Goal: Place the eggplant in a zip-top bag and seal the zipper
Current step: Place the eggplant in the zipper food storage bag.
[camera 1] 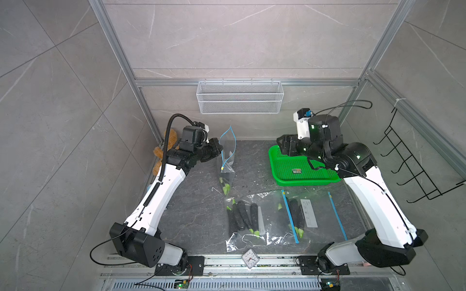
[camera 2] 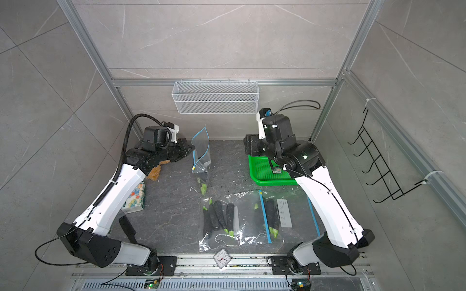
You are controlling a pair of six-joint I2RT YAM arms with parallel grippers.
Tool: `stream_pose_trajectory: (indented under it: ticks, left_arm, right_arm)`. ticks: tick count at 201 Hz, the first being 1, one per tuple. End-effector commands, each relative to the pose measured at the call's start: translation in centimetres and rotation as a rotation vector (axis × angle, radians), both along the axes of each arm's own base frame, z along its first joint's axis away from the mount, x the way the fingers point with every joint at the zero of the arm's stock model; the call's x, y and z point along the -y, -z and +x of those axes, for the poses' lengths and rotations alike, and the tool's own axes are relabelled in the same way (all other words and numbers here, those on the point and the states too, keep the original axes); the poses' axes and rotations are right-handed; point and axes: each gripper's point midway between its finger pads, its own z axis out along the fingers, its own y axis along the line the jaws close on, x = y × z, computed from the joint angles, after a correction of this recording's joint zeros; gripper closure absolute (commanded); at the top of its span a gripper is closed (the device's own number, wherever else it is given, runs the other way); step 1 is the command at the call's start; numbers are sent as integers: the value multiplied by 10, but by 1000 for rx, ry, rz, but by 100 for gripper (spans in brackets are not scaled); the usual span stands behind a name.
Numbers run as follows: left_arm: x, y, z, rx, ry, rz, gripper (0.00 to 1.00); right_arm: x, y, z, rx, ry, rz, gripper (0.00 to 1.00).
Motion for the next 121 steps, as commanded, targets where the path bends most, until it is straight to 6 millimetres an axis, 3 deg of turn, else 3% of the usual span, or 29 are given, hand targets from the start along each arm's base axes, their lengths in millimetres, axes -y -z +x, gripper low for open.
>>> stream_pose_trajectory:
  ticks: [1,19,29,38,66,95,121]
  left_arm:
    - [-2,-37,-5,93,-16,-58,100]
    - [-3,-34,-5,79,-42,-77,100]
    - [-5,-33,-5,72,-60,-86,100]
    - [-7,-33,-5,65,-78,-100,100]
    - [-13,-33,-3,61,-136,-126,100]
    - [-17,-36,-1,58,-173,-138,100]
    - [-20,-38,0,56,-199,-146,100]
  right_arm:
    - [-5,35,-9,-49,-58,-10,25]
    - [-14,65,-20,-81,-127,15,20]
    - [-20,81,-25,-93,-169,28,1]
    - [-27,93,-31,-98,-214,39,0]
    - [-56,117,-47,-3,-317,13,8]
    - [-85,127,-53,99,-380,52,29]
    - [-107,124,-52,207,-396,74,50]
